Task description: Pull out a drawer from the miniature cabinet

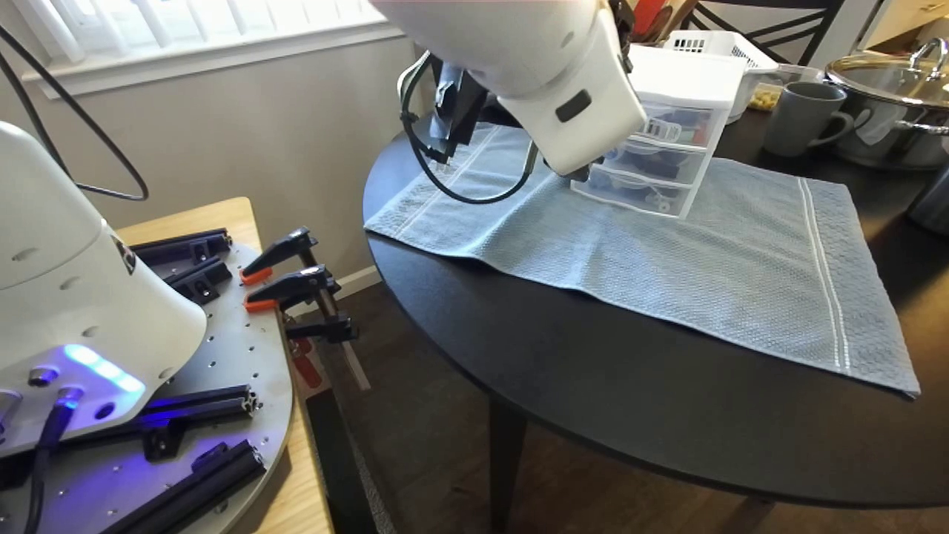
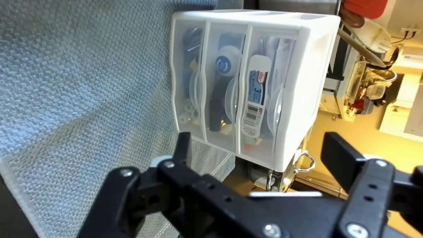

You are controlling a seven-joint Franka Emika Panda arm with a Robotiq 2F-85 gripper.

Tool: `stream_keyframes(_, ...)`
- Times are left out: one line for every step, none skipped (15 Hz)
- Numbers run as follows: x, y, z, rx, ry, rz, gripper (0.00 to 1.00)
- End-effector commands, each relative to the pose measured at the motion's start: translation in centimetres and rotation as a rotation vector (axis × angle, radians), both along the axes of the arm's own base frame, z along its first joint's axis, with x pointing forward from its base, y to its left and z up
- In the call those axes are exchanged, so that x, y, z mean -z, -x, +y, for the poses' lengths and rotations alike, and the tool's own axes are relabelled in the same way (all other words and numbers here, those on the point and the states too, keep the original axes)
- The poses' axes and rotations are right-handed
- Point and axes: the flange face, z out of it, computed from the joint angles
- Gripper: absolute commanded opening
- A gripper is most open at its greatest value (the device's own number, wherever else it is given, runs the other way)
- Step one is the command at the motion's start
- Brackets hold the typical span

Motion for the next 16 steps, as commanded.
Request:
stream_keyframes(-0.4, 3.9, 1.2, 0.054, 0.047, -0.090, 1.00)
stream_keyframes(-0.3, 5.0, 1.7, 0.074, 0.039, -0.086, 1.00)
stream_keyframes(0.5, 2.3, 0.9, 0.042, 0.027, -0.050, 1.00)
stream_keyframes(0.6, 3.2, 1.1, 0.051, 0.026, -0.055, 1.00)
stream_keyframes(0.5, 3.9, 1.3, 0.056, 0.025, -0.058, 1.00)
stream_keyframes(0.3, 4.3, 1.4, 0.058, 0.022, -0.062, 1.00)
stream_keyframes(0.1, 4.4, 1.4, 0.059, 0.022, -0.067, 1.00)
stream_keyframes(-0.1, 4.4, 1.4, 0.059, 0.022, -0.071, 1.00)
stream_keyframes(-0.1, 4.4, 1.4, 0.059, 0.022, -0.073, 1.00)
stream_keyframes(-0.1, 4.4, 1.5, 0.059, 0.022, -0.073, 1.00)
stream_keyframes(-0.1, 4.4, 1.5, 0.059, 0.022, -0.073, 1.00)
stream_keyframes(-0.1, 4.4, 1.5, 0.059, 0.022, -0.073, 1.00)
stream_keyframes(-0.1, 4.4, 1.5, 0.059, 0.022, -0.073, 1.00)
stream_keyframes(-0.1, 4.4, 1.5, 0.059, 0.022, -0.073, 1.00)
stream_keyframes(-0.1, 4.4, 1.5, 0.059, 0.022, -0.073, 1.00)
stream_keyframes(-0.1, 4.4, 1.5, 0.058, 0.022, -0.073, 1.00)
